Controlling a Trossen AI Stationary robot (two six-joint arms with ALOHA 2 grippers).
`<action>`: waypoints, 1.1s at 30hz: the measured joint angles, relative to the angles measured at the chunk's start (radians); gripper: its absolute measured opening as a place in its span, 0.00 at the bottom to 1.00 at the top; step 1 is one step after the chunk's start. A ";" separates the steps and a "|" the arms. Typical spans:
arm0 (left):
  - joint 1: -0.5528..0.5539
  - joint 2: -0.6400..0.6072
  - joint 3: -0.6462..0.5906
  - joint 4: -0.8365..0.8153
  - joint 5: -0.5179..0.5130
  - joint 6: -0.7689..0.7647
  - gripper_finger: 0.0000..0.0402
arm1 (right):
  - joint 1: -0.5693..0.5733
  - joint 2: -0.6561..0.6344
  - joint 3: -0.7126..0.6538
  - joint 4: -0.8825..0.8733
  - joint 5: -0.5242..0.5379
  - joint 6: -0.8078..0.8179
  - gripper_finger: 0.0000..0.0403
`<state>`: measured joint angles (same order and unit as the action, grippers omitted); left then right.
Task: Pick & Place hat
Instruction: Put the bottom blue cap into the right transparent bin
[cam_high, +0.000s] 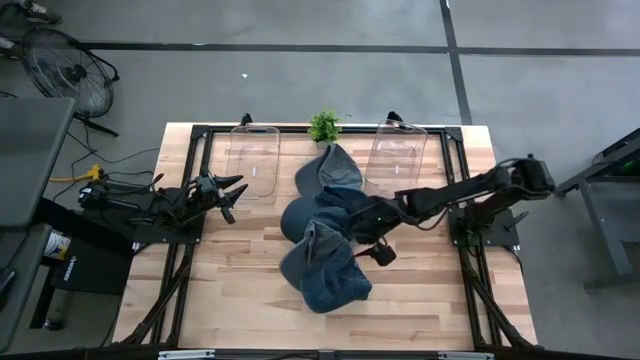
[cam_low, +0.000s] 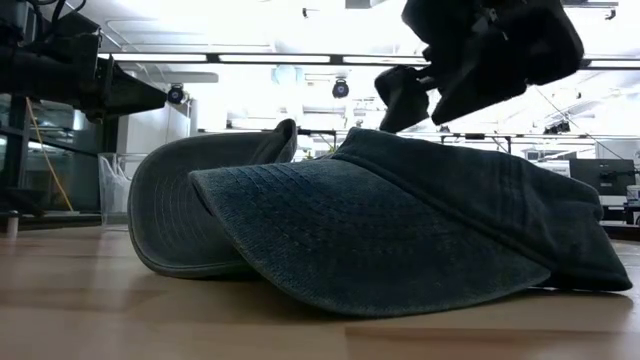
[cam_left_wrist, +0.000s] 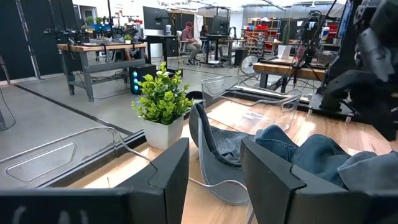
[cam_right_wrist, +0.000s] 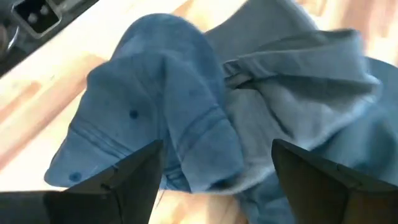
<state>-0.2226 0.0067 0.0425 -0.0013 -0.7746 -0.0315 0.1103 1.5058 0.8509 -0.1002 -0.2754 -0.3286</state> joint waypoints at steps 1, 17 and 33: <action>0.000 0.000 0.000 0.000 0.000 0.000 0.35 | 0.008 0.012 0.007 -0.001 0.000 -0.019 0.72; 0.000 0.000 0.000 0.000 0.000 0.000 0.35 | 0.089 0.110 0.037 0.008 0.164 -0.126 0.72; 0.000 0.000 0.000 0.000 0.000 0.000 0.35 | 0.122 0.118 0.037 0.013 0.221 -0.121 0.58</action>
<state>-0.2227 0.0067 0.0425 -0.0010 -0.7746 -0.0315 0.2327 1.6234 0.8883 -0.0875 -0.0547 -0.4492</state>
